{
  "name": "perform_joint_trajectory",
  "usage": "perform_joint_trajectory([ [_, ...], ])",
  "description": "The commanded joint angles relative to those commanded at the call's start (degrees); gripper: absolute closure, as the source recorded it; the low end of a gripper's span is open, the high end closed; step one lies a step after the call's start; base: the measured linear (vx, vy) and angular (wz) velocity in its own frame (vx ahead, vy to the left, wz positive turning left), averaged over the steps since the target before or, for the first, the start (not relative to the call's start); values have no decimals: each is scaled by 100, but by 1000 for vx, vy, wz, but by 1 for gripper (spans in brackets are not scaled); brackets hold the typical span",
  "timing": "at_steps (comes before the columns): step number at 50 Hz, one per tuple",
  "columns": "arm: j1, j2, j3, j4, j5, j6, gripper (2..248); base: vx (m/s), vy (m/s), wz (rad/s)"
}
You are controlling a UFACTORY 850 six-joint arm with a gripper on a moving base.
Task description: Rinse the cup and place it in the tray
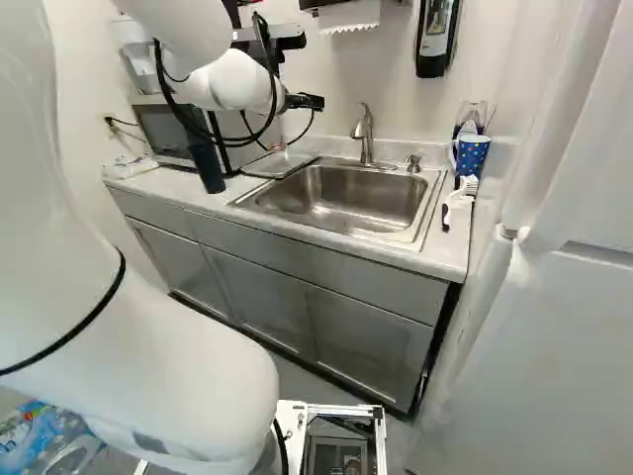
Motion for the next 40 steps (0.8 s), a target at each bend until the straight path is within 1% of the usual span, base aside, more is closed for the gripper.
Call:
perform_joint_trajectory([
  [17,0,0,0,0,0,0,3,31,-89,9],
  [40,0,0,0,0,0,0,3,0,1,-2],
])
